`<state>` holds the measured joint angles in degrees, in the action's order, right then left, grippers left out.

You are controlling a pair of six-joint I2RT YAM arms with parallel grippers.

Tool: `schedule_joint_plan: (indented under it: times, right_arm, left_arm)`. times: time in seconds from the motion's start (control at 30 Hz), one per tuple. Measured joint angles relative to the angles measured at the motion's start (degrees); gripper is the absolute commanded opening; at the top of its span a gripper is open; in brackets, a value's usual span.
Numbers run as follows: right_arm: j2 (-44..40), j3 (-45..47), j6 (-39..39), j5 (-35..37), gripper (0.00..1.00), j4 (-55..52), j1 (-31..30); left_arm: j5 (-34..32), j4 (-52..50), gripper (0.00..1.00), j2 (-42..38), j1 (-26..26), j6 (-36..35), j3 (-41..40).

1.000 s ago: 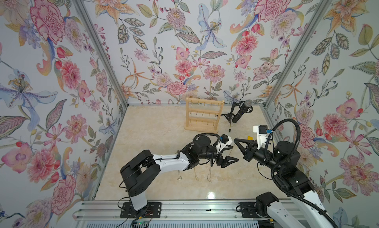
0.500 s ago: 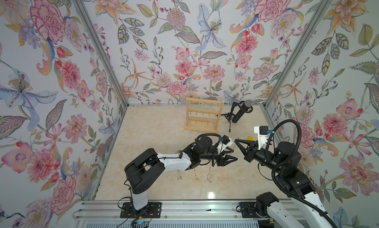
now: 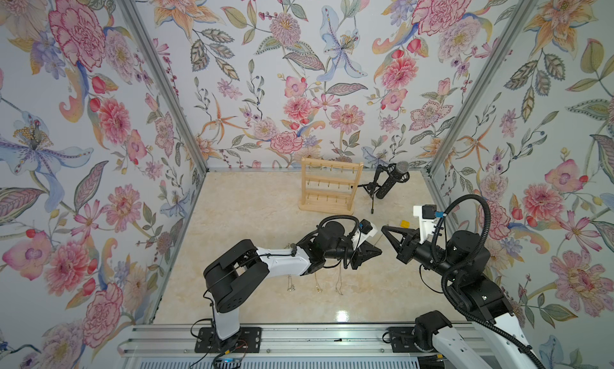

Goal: Take the necklace off the jewelry display stand
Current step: Place the necklace at the center of the board.

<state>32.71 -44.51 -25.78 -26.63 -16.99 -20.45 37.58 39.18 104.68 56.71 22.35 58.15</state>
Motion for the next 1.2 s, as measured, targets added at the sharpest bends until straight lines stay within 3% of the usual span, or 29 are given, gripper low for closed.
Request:
schedule_joint_plan:
  times: [0.2,0.4,0.6,0.8,1.2]
  right_arm:
    - [-0.04,-0.04,0.0,-0.2,0.0,-0.33,0.35]
    - [-0.04,-0.04,0.02,-0.59,0.0,-0.39,0.63]
    - [-0.04,-0.07,0.02,-1.03,0.0,-0.39,0.72]
    - [-0.04,-0.07,0.02,-1.05,0.0,-0.44,0.72]
    - [-0.57,-0.04,0.02,-1.01,0.0,-2.27,1.16]
  left_arm:
    - [0.31,1.2,0.2,0.42,0.0,1.27,0.0]
    - [0.87,1.6,0.22,1.2,0.0,1.68,-0.5]
    - [1.05,1.64,0.17,1.75,0.0,2.1,-0.52]
    - [1.03,2.01,0.05,1.97,0.0,2.54,-0.7]
    - [0.07,2.93,0.0,1.97,1.9,4.15,-1.99]
